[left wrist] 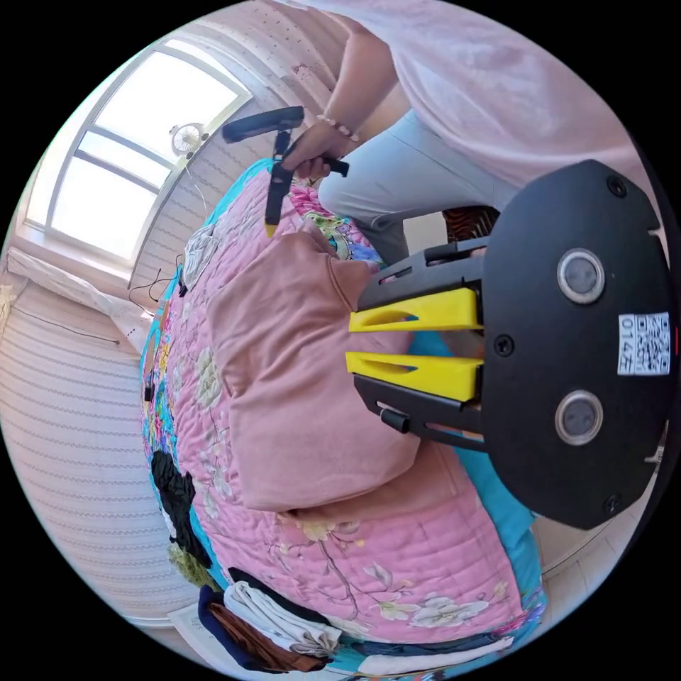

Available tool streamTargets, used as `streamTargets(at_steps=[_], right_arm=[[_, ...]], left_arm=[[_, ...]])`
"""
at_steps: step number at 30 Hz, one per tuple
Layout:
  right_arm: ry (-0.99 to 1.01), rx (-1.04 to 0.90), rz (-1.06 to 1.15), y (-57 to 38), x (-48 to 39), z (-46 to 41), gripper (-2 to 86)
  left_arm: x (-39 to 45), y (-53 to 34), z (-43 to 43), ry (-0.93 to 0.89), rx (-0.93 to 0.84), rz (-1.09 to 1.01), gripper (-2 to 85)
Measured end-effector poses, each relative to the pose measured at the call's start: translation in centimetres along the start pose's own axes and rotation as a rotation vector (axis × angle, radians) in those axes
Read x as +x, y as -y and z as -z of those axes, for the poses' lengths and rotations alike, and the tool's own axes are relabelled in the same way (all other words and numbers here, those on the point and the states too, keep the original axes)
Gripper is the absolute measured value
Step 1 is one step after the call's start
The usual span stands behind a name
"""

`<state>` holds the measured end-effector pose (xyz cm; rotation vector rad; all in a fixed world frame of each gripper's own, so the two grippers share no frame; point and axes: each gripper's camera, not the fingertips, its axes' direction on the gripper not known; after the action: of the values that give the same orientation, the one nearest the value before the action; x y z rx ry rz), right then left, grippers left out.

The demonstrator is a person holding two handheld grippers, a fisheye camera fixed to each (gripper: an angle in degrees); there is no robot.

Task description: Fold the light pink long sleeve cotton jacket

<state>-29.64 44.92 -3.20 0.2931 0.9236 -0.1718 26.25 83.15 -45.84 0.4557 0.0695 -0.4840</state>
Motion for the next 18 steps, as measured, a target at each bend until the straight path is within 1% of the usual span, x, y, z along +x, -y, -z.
streamTargets(at_steps=[4, 6, 7, 8, 9, 11, 13, 18], right_arm=[[0.074, 0.012, -0.084, -4.8, 3.7, 0.9, 10.1], [0.123, 0.072, -0.105, -6.1, 5.2, 1.5, 12.4], [0.111, 0.085, -0.101, -6.5, 5.5, 1.4, 13.0], [0.090, 0.100, -0.091, -7.2, 5.8, 0.9, 15.4], [0.113, 0.085, -0.094, -7.7, 6.3, 0.2, 17.2], [0.142, 0.065, -0.085, -8.3, 7.0, -0.6, 18.6], [0.134, 0.064, -0.077, -8.9, 7.8, -0.6, 18.7], [0.222, 0.093, -0.136, -10.5, 11.2, 0.4, 17.3]], left_arm=[[1.5, 4.0, 0.2, -0.033, 0.033, 0.002, 11.5], [2.5, 5.8, 0.1, -0.005, 0.045, -0.016, 15.2], [3.4, 7.0, -0.1, 0.010, 0.040, -0.040, 16.6], [3.8, 7.6, -0.3, 0.019, 0.037, -0.055, 17.2], [4.7, 8.7, -0.6, 0.033, 0.032, -0.088, 17.6], [6.0, 10.4, -1.4, 0.031, 0.010, -0.126, 18.0], [7.6, 12.8, -2.6, 0.021, 0.001, -0.179, 18.2], [10.0, 18.1, -6.5, 0.030, -0.061, -0.238, 19.8]])
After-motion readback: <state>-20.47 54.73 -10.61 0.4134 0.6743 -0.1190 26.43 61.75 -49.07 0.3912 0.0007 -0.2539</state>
